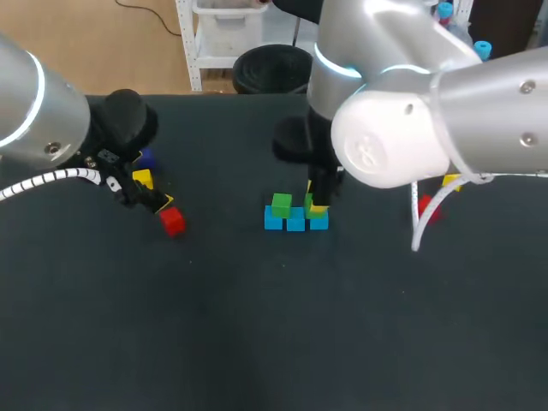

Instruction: Place the blue cubes, place green cubes on the blue cubes, place the yellow cubes on the green cubes, then place the red cubes on the yellow cubes, and place purple cube on the red cubes.

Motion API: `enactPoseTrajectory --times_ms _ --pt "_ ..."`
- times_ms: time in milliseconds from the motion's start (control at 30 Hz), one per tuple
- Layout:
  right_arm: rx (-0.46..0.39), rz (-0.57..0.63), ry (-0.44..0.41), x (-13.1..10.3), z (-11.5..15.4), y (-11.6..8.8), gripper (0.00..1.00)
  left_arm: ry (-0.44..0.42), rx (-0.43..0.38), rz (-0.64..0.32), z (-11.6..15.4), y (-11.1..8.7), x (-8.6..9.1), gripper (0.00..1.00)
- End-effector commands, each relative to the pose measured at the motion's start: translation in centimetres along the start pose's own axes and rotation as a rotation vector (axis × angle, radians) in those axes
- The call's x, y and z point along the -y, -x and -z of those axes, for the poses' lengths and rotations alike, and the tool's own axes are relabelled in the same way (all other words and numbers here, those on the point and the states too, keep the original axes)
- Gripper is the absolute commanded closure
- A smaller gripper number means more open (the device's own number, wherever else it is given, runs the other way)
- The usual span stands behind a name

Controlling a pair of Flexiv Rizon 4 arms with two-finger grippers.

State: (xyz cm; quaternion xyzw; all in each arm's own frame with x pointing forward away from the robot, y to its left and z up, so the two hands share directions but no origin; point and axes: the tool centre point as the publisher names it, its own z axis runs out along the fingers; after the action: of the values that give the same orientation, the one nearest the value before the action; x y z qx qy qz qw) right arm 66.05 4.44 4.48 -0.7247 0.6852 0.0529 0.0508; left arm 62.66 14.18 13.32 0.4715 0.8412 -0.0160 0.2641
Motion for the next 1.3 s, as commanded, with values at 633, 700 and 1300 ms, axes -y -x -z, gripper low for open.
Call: enactPoseTrajectory --times_ms 633,700,1300 --pt "-0.013 -0.009 0.045 0.9 -0.8 0.4 1.00 -0.003 0.003 -0.002 0.0 -0.1 -0.1 0.00" --pt "-0.013 -0.011 0.046 0.9 -0.9 0.4 1.00 -0.003 0.003 -0.002 0.0 -0.1 -0.1 0.00" --pt "-0.011 -0.013 0.054 1.2 -1.3 0.4 1.00 -0.003 0.003 -0.002 0.0 -0.1 -0.1 0.00"
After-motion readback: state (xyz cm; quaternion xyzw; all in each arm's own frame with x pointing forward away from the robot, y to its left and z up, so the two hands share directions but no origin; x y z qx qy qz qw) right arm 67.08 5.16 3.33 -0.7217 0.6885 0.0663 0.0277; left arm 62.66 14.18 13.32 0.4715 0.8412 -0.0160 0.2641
